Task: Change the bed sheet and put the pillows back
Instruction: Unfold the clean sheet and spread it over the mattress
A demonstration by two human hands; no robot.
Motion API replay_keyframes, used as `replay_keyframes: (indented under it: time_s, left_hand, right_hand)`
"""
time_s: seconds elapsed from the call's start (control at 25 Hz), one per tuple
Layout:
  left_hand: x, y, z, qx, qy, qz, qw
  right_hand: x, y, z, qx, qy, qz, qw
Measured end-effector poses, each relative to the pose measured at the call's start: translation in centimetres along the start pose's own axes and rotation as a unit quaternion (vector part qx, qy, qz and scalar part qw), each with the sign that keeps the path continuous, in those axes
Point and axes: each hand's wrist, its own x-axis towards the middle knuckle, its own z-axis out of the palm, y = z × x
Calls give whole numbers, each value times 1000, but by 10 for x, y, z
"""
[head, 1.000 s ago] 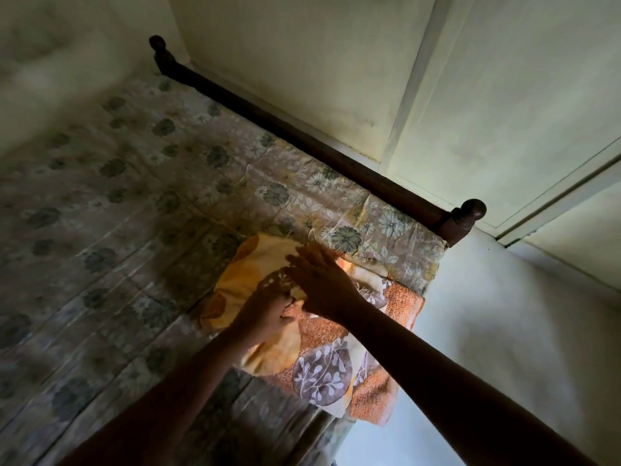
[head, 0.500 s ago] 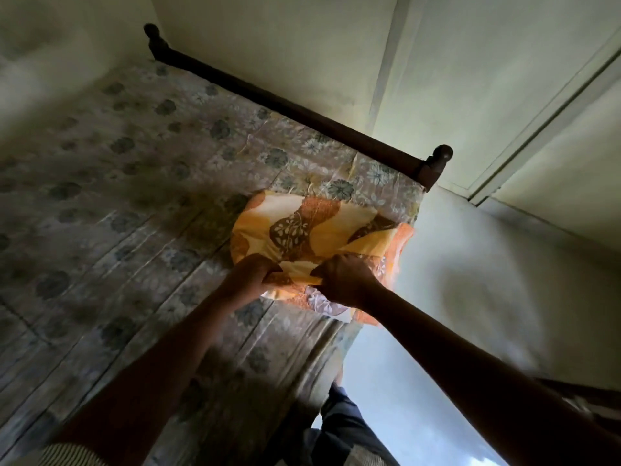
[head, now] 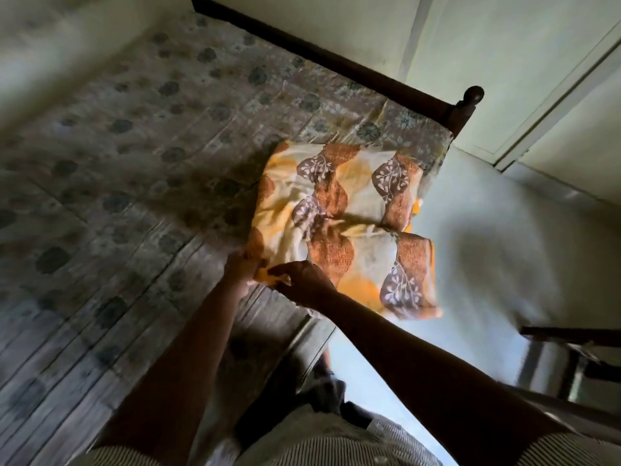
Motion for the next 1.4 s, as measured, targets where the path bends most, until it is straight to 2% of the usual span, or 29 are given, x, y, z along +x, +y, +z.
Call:
replay_keyframes:
  time_s: [0.08,0.2,0.28,0.4,0.52,0.64,0.76,0.84,0.92,0.96,1.04,1.16,1.24,1.32,1.4]
  left_hand:
    - [-2,-30,-24,27,21,9,999]
    - [-15,-72,-47,156,33,15,987]
    - [-29,-90,-55,191,29,25,981]
    - [-36,-102,-56,184,20,51,981]
    - [-18,-99,-54,160,24,39,986]
    - [20,-82,-45,106,34,20,994]
    - [75,-64,-30,103,33,9,994]
    - [144,-77,-7,124,-22,-23,992]
    - [146,-51,15,95,-118,-46,987]
    - [141,-38,25,86,-157,-29,983]
    - [123,-16,36,95,-174,50,979]
    - [115,2,47,59,-105,80,989]
    - [97,28,50,-4,-39,101,994]
    - [58,63,58,96,-34,222,970]
    - [23,96,65,150,-101,315,932]
  right_hand:
    - [-13,-3,18,38,-1,-13,999]
    - [-34,5,35,54,32,-3,998]
    - [-49,14,42,69,56,12,996]
    - [-57,21,40,74,72,17,994]
    - [-41,17,27,42,60,15,997]
    - [-5,14,12,12,43,10,999]
    - [38,21,-2,-23,14,16,1000]
    - [65,30,-10,-38,-5,21,999]
    - [82,36,-16,-39,-7,21,999]
    - [87,38,-19,-29,0,18,999]
    - [92,38,-28,-12,14,10,1000]
    - [95,35,-58,3,51,-7,999]
    - [88,31,-85,9,85,-33,996]
    - [72,27,-117,-12,130,-74,989]
    - [53,27,-149,-47,158,-103,981]
